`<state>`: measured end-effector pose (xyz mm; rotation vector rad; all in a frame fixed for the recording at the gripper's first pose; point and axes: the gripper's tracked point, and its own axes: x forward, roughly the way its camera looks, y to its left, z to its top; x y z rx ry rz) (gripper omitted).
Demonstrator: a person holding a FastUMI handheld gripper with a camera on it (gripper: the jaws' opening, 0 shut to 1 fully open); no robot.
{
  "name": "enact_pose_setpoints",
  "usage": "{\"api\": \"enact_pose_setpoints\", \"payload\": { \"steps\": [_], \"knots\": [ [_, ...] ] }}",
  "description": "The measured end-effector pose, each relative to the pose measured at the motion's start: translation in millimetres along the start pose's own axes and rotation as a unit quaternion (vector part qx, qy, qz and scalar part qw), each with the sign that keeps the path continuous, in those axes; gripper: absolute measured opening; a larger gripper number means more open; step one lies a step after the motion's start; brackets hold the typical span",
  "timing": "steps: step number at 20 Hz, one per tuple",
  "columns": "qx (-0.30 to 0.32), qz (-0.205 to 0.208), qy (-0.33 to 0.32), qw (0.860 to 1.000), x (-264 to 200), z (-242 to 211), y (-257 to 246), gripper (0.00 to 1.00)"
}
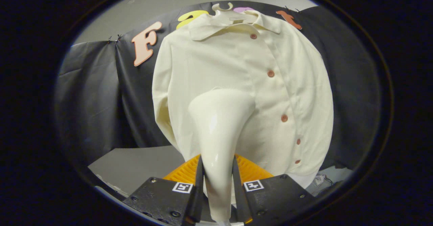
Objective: Iron the clothes twice with a garment steamer, once on the left side and once on the right side.
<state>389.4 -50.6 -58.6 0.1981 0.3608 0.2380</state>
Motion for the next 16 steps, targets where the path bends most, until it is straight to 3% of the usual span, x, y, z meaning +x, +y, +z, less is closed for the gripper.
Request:
{"api": "enact_pose_setpoints", "payload": {
  "steps": [10,16],
  "knots": [
    [0.017,0.017,0.065,0.998,1.1,-103.0,-28.7,0.42],
    [0.047,0.016,0.068,0.996,-0.4,-153.5,-51.8,0.42]
  ]
}}
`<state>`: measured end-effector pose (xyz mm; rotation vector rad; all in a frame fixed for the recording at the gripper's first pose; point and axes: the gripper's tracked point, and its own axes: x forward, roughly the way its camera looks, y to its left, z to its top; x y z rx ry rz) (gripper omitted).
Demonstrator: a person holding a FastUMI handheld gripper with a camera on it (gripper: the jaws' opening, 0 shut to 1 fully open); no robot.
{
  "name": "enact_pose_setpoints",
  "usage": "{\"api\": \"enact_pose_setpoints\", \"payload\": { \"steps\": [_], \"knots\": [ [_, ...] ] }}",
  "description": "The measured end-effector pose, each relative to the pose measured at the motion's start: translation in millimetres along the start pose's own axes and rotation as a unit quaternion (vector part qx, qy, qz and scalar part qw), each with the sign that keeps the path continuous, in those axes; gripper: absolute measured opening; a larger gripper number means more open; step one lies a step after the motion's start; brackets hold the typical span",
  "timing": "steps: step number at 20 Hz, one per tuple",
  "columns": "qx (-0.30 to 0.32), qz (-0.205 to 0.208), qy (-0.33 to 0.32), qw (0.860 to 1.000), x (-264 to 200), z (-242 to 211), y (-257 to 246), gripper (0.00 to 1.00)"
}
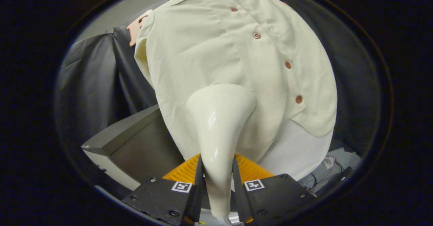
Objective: Iron the clothes twice with a garment steamer, once on the left side and once on the right side.
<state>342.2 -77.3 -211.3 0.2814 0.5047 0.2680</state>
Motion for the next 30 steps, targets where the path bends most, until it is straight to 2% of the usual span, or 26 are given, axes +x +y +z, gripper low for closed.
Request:
{"api": "enact_pose_setpoints", "payload": {
  "steps": [5,8,12,17,21,26,30],
  "knots": [
    [0.026,0.008,0.006,1.000,5.4,-38.9,-12.8,0.42],
    [0.021,0.005,0.015,1.000,7.4,-51.7,-16.5,0.42],
    [0.015,-0.016,0.047,0.999,4.5,-74.8,-29.2,0.40],
    [-0.028,-0.023,0.061,0.997,-6.2,-42.0,-16.6,0.40],
    [-0.049,-0.004,0.025,0.998,-31.9,-0.2,0.1,0.40],
    [-0.054,-0.010,-0.025,0.998,-74.7,52.5,-13.6,0.40],
    [-0.037,-0.014,-0.086,0.996,-95.3,123.9,-27.4,0.40]
  ]
}}
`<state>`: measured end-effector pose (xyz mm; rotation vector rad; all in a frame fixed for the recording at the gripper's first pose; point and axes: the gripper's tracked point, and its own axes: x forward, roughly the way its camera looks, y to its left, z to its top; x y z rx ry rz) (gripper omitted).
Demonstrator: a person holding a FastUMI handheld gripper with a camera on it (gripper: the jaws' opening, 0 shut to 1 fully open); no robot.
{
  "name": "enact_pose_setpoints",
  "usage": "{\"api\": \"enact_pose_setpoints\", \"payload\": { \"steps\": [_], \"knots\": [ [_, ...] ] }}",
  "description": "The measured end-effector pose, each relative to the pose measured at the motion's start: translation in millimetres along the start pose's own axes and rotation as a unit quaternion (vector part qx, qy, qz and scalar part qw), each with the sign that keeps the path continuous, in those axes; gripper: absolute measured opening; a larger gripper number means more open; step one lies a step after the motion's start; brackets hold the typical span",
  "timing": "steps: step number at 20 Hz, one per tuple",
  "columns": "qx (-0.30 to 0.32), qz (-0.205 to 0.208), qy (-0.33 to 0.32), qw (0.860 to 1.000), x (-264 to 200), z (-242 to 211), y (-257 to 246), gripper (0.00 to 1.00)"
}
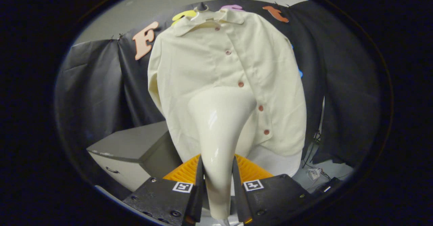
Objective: Iron the clothes twice with a garment steamer, once on the left side and once on the right side.
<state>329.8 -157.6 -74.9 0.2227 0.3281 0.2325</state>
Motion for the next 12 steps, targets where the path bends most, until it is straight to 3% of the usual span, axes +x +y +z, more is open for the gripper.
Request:
{"api": "enact_pose_setpoints", "payload": {
  "steps": [10,12],
  "knots": [
    [0.032,-0.078,-0.131,0.988,7.5,158.0,-81.2,0.40],
    [0.038,-0.078,-0.147,0.985,13.7,180.3,-90.1,0.40]
  ]
}}
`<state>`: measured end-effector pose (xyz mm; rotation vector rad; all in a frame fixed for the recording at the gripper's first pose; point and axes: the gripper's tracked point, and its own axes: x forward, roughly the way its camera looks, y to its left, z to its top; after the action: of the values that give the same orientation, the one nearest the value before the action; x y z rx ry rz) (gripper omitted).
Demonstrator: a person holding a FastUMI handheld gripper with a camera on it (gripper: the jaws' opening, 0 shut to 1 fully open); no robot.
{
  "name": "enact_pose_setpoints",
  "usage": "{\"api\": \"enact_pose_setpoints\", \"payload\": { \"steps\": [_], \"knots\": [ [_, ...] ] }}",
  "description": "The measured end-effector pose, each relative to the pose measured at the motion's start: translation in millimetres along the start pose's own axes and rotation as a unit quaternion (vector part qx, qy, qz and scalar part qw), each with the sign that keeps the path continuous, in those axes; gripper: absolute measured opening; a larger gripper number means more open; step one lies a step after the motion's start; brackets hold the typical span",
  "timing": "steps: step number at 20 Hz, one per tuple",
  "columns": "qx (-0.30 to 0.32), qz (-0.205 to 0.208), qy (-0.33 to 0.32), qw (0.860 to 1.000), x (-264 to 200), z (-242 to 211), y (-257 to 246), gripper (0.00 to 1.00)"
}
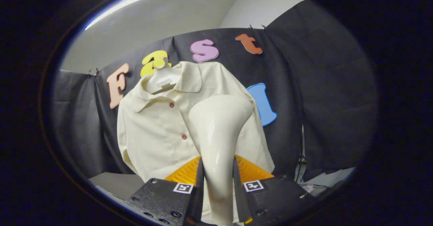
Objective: Iron the clothes twice with a garment steamer, once on the left side and once on the right side.
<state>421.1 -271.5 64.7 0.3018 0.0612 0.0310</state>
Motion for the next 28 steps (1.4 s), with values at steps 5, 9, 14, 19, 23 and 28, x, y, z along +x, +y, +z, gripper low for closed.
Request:
{"api": "enact_pose_setpoints", "payload": {
  "steps": [5,9,14,19,23,28],
  "knots": [
    [0.014,0.025,-0.010,1.000,39.2,20.4,11.1,0.40],
    [0.021,0.033,0.000,0.999,60.9,12.4,16.1,0.40],
    [0.031,0.029,0.014,0.999,71.4,-5.0,11.9,0.40],
    [0.030,0.016,0.021,0.999,65.7,-28.6,-1.7,0.40],
    [0.029,0.007,0.022,0.999,60.2,-48.1,-16.0,0.40],
    [0.013,0.018,0.042,0.999,52.1,-80.3,-24.1,0.40]
  ]
}}
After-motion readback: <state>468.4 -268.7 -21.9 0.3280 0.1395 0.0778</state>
